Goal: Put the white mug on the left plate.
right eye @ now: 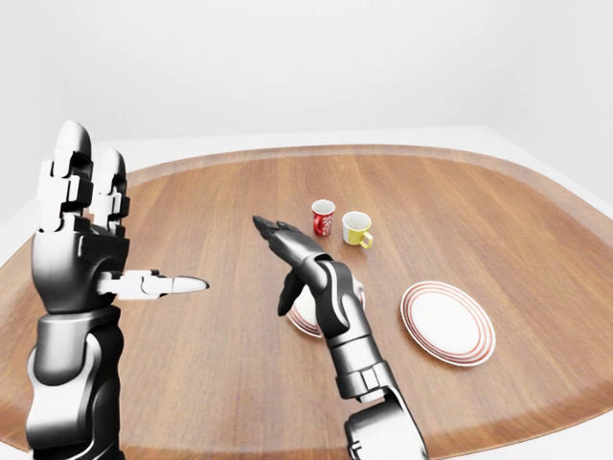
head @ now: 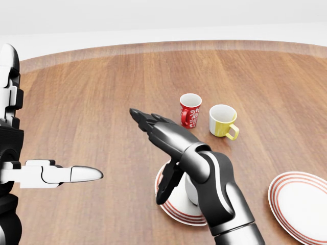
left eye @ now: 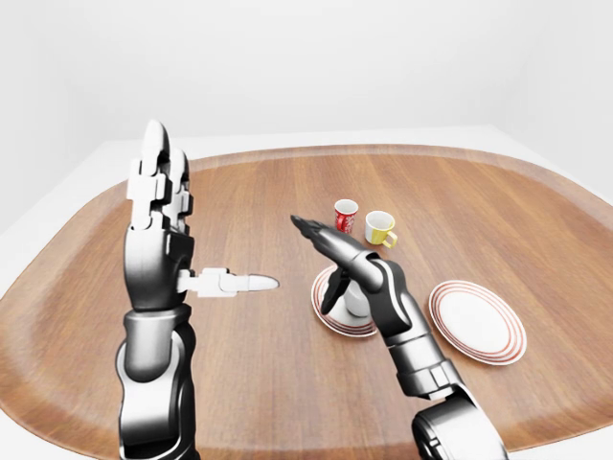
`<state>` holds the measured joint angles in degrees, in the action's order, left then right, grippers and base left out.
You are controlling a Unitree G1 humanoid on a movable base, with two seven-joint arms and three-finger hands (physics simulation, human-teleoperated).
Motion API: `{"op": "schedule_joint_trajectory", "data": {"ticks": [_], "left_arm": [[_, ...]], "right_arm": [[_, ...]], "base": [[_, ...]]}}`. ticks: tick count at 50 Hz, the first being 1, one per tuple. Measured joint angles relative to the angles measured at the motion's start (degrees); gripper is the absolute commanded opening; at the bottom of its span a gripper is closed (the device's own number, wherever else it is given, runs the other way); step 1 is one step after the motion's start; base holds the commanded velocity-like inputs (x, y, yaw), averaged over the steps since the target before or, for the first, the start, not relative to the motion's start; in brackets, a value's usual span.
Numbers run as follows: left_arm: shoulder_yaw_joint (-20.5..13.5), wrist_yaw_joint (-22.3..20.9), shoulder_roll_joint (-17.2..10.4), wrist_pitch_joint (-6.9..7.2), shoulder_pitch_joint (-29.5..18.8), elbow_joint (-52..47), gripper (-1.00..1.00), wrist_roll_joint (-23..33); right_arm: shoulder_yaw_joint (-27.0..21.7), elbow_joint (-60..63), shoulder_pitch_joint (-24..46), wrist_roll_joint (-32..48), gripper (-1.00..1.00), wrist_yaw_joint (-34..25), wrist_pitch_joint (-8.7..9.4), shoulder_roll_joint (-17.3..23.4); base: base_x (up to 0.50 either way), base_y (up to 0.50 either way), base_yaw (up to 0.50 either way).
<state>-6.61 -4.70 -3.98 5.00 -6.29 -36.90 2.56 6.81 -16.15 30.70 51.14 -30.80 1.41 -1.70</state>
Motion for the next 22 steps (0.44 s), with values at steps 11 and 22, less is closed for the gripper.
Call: {"op": "schedule_joint_trajectory", "data": {"ticks": [11,22], "left_arm": [[-0.2,0.0,-0.2,0.0,-0.3,0.0,1.0,-0.2],[-0.4,0.1,-0.3,0.0,-0.5,0.1,1.0,-0.3]], "right_arm": [[-1.7,3.3,3.3,-10.5,1.0,-1.3,3.59,-0.5],[-4.4,5.0,9.1,-27.5,1.0,1.4,3.59,0.1]], "base": [[0.0,0.0,0.0],[0.0,0.0,0.0]]}}
